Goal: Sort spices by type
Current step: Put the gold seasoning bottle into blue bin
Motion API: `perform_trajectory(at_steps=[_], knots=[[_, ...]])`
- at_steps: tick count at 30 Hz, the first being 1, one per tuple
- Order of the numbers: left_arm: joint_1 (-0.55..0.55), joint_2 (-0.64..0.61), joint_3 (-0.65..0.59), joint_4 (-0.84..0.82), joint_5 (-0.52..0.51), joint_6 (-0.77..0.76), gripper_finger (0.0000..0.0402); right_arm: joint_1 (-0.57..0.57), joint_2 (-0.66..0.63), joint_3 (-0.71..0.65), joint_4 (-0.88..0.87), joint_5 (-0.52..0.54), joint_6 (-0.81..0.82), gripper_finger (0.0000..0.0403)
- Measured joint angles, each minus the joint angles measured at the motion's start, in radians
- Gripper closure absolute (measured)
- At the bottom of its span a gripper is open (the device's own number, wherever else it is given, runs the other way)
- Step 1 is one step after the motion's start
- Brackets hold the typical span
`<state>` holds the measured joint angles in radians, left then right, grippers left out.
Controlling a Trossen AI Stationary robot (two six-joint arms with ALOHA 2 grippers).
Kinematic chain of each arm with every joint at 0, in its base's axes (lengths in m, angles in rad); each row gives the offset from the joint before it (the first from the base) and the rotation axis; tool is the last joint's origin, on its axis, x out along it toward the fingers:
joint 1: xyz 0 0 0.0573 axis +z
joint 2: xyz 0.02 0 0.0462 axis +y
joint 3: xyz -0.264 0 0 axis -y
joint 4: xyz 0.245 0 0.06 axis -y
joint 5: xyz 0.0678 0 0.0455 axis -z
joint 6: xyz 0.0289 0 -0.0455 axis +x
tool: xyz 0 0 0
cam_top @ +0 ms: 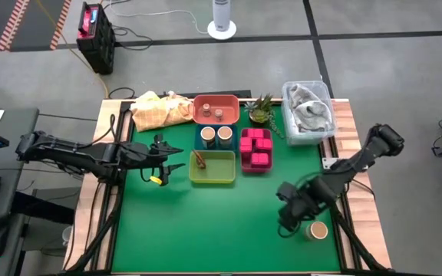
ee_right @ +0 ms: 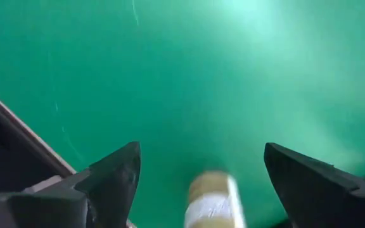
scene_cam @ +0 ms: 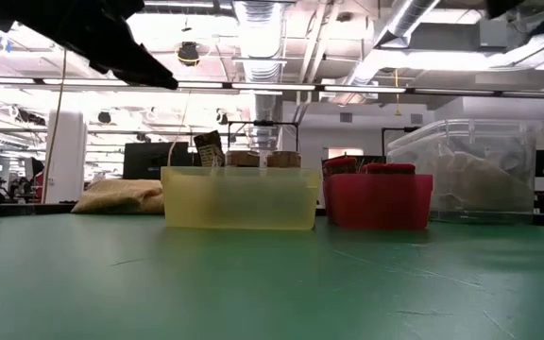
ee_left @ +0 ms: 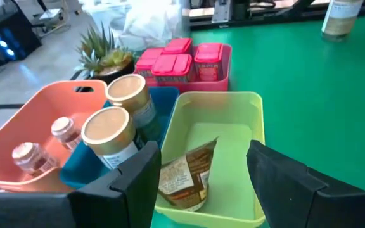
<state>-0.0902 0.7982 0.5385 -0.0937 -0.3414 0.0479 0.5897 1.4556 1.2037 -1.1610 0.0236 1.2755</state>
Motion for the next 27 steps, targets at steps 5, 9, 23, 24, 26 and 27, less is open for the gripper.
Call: perform_trajectory(at_steps=[5,9,23,24,26,27], knots=[[0.0,0.0,0.004,-0.003,0.0,0.0,0.0178,0.126,0.021,0.0,-0.01,-0.055,0.2,0.0038],[0.0,0.0,0.005,-0.001,-0.001,0.0,0.0178,0.206,0.043,0.0,-0.027,-0.083,0.318,0.0037],[0.0,0.0,0.005,-0.002,-0.001,0.001,0.0178,0.38,0.071,0.001,-0.078,-0.051,0.623,0.0036],[0.0,0.0,0.005,-0.002,-0.001,0.005,0.0178,0.386,0.073,0.001,-0.077,-0.05,0.635,0.0036],[0.0,0.0,0.005,-0.002,-0.001,0.015,0.0178,0.393,0.087,0.001,-0.076,-0.049,0.644,0.0036],[0.0,0.0,0.005,-0.002,-0.001,0.017,0.0178,0.395,0.097,0.001,-0.073,-0.049,0.642,0.0036]])
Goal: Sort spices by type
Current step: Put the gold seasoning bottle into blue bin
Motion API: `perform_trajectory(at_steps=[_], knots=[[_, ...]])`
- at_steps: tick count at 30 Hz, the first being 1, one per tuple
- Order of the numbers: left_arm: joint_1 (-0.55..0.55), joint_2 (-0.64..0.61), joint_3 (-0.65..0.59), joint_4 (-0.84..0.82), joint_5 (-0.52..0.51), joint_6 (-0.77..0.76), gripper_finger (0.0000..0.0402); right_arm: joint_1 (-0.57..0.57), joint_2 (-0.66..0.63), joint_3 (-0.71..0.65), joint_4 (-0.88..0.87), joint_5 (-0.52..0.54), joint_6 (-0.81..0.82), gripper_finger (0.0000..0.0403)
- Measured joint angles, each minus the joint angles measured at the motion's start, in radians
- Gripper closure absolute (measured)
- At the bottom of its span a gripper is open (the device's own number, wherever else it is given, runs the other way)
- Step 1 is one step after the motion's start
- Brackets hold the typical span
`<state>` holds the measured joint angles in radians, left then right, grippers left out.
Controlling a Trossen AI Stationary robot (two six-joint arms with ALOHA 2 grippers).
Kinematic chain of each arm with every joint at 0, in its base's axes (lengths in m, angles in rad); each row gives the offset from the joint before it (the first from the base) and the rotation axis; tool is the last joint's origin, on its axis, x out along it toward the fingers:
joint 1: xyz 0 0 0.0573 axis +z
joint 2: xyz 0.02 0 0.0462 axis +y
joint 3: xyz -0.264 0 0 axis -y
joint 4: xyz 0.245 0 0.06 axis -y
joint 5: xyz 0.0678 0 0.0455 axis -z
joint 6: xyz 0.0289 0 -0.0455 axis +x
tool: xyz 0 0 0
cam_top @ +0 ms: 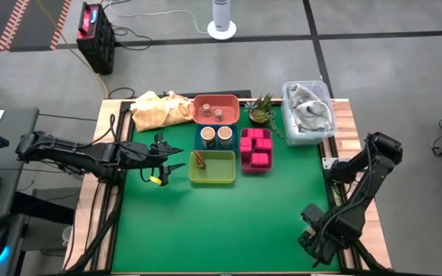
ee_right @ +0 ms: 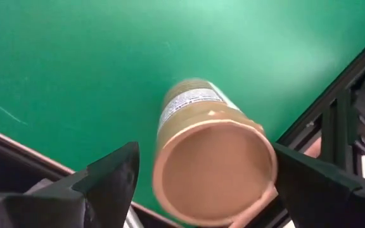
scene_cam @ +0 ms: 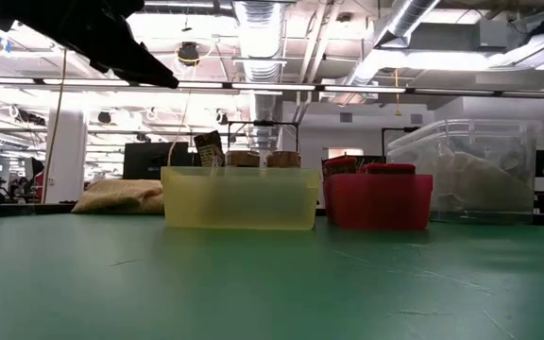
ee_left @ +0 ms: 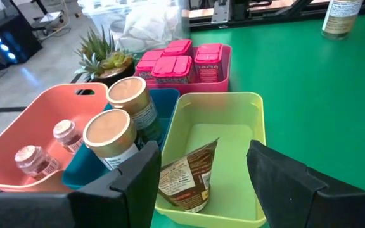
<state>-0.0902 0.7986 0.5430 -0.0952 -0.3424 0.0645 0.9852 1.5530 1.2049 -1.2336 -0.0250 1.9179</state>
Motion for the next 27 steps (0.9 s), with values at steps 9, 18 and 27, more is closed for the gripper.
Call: perform_trajectory(at_steps=[9,18,27], knots=[[0.0,0.0,0.0,-0.003,0.0,0.002,0.0178,0.001,0.081,-0.001,0.025,-0.004,-0.04,0.004],[0.0,0.0,0.0,-0.003,0.0,0.003,0.0178,0.038,0.086,-0.001,0.048,-0.003,0.026,0.0083],[0.0,-0.001,0.0,-0.003,0.0,0.024,0.0178,0.029,0.085,0.0,0.067,-0.003,0.019,0.0095]])
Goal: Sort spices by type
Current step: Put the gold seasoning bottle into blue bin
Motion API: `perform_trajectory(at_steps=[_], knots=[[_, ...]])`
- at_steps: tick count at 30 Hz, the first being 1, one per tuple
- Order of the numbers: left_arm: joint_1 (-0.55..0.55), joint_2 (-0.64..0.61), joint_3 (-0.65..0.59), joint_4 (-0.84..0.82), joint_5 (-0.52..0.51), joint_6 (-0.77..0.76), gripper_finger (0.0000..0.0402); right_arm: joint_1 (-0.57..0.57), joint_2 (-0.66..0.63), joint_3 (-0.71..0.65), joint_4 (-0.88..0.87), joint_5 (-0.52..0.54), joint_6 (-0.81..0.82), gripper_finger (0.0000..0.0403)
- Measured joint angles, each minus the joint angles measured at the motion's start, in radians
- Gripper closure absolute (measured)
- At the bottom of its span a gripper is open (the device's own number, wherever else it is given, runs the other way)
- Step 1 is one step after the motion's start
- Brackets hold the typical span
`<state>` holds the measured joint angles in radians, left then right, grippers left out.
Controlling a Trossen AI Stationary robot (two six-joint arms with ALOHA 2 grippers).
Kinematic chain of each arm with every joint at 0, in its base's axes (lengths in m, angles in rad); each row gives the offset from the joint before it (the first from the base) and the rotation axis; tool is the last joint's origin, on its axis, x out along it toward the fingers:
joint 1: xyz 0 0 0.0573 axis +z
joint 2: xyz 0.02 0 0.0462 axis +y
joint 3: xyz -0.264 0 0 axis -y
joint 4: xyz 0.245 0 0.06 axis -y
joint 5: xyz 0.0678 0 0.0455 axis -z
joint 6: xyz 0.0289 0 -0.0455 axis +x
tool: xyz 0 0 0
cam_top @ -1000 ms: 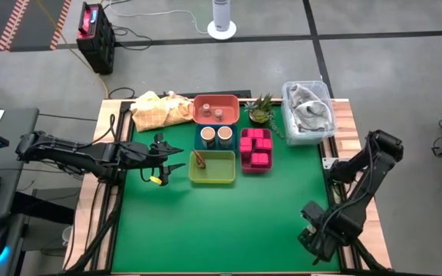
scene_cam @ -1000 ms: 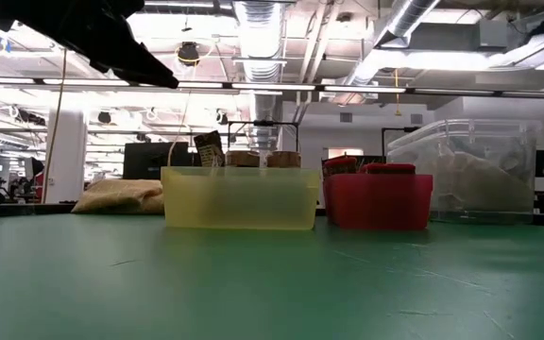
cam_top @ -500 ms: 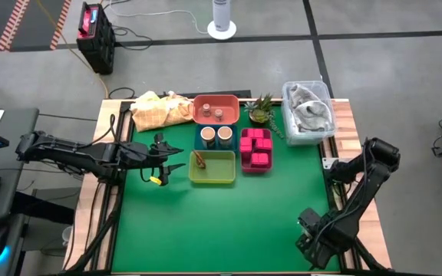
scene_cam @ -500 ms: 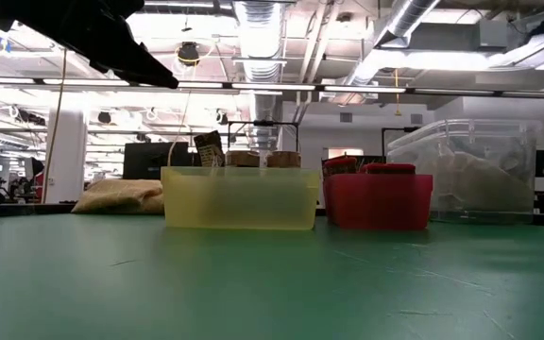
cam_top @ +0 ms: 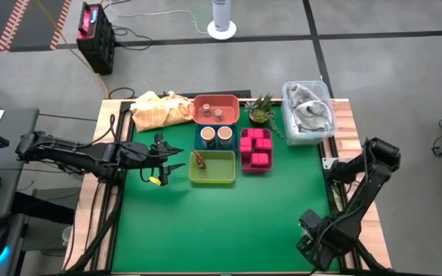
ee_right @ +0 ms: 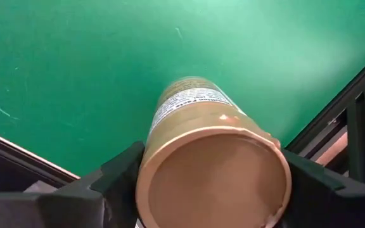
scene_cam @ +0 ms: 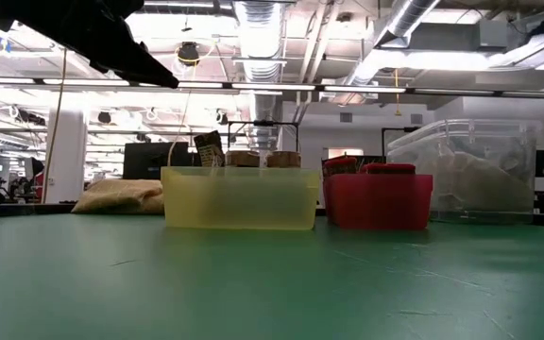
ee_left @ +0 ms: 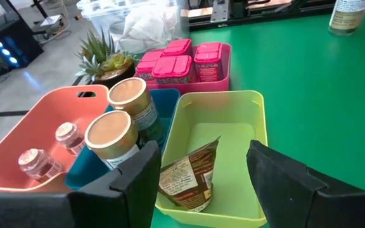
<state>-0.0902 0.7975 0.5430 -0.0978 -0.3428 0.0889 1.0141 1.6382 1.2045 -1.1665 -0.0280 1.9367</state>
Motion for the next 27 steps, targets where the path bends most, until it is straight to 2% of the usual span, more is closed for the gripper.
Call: perform_trajectory(at_steps=[6,15,21,27], knots=[[0.0,0.0,0.0,0.003,0.0,0.002,0.0178,-0.099,0.0,0.0,-0.003,0.0,-0.186,0.0097],[0.0,0.0,0.0,0.003,0.0,0.001,0.0178,-0.377,0.0,0.01,-0.004,0.001,-0.661,0.0098],[0.0,0.0,0.0,-0.002,0.0,0.023,0.0178,-0.591,0.001,0.091,0.0,0.025,-0.987,0.0099],[0.0,0.0,0.0,-0.028,0.0,0.022,0.0178,-0.737,0.001,0.208,0.053,0.042,-1.264,0.0099]])
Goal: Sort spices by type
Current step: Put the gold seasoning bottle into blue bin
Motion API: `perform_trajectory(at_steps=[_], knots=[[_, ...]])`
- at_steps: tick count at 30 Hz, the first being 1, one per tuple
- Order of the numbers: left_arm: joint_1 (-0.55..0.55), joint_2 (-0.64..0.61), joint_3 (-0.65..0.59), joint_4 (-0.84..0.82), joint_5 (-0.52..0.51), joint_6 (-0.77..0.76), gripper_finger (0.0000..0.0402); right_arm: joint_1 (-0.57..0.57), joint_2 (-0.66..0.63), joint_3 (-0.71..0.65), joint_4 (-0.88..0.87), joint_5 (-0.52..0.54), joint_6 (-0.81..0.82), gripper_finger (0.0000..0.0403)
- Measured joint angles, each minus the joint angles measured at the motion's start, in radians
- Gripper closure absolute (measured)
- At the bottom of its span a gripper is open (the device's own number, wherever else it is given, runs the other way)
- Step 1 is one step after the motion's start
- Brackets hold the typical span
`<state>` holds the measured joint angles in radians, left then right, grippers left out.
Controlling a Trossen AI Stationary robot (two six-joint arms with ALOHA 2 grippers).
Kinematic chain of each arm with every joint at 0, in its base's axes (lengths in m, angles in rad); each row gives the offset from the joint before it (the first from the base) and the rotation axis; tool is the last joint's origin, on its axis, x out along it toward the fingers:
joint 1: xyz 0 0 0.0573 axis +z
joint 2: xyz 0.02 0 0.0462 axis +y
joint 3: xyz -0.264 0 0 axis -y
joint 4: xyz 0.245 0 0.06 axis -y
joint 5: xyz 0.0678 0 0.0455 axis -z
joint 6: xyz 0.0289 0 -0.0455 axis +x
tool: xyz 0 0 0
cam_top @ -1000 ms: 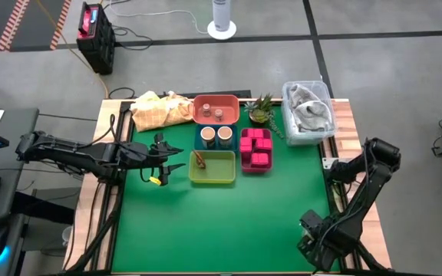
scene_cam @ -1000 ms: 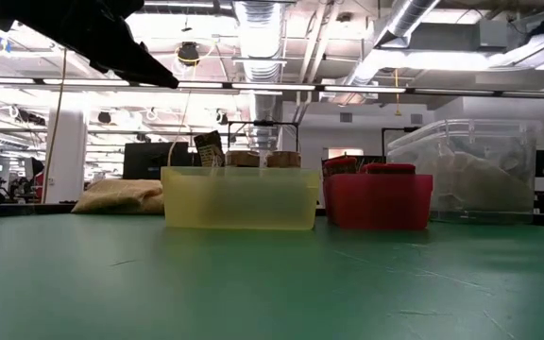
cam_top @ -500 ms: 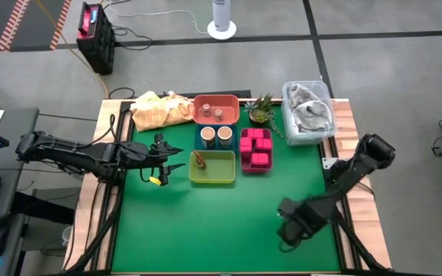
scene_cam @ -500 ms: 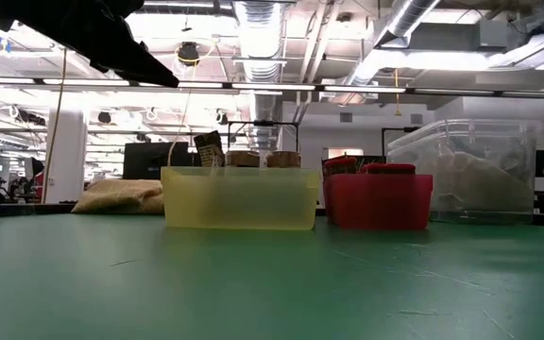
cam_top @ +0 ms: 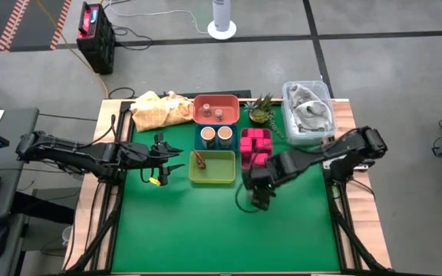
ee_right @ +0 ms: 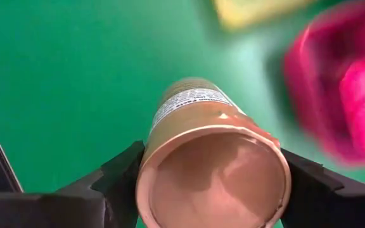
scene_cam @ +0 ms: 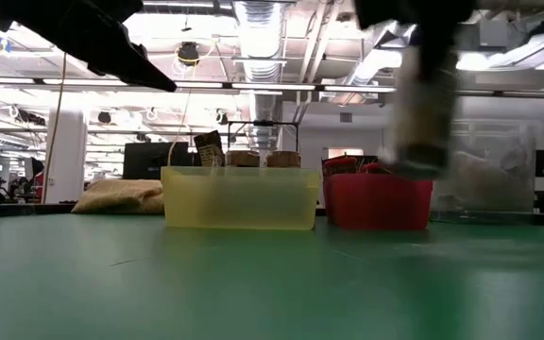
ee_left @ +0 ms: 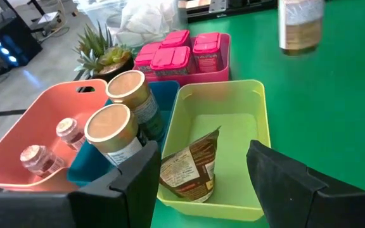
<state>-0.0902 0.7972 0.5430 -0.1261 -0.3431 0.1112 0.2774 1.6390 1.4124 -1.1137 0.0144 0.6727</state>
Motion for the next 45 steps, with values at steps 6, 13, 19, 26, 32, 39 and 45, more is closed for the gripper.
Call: perform_trajectory(at_steps=[6,13,19,26,32,39,45], knots=[[0.0,0.0,0.0,-0.027,0.0,-0.002,0.0178,-0.113,0.0,0.095,0.114,0.089,-0.215,0.0099],[0.0,0.0,0.0,-0.025,0.0,-0.003,0.0178,-0.265,0.016,0.102,0.282,0.122,-0.4,0.0098],[0.0,0.0,0.0,-0.026,-0.002,-0.002,0.0178,-0.361,0.082,0.103,0.404,0.088,-0.53,0.0098],[0.0,0.0,0.0,-0.027,-0.003,-0.001,0.0178,-0.425,0.229,0.212,0.386,0.068,-0.606,0.0097],[0.0,0.0,0.0,-0.049,-0.003,-0.003,0.0178,-0.442,0.298,0.306,0.351,0.124,-0.616,0.0097],[0.0,0.0,0.0,-0.065,-0.003,-0.016,0.0178,-0.443,0.301,0.314,0.264,0.241,-0.566,0.0097],[0.0,0.0,0.0,-0.04,-0.004,-0.01,0.0178,-0.444,0.327,0.314,0.256,0.251,-0.565,0.0096]])
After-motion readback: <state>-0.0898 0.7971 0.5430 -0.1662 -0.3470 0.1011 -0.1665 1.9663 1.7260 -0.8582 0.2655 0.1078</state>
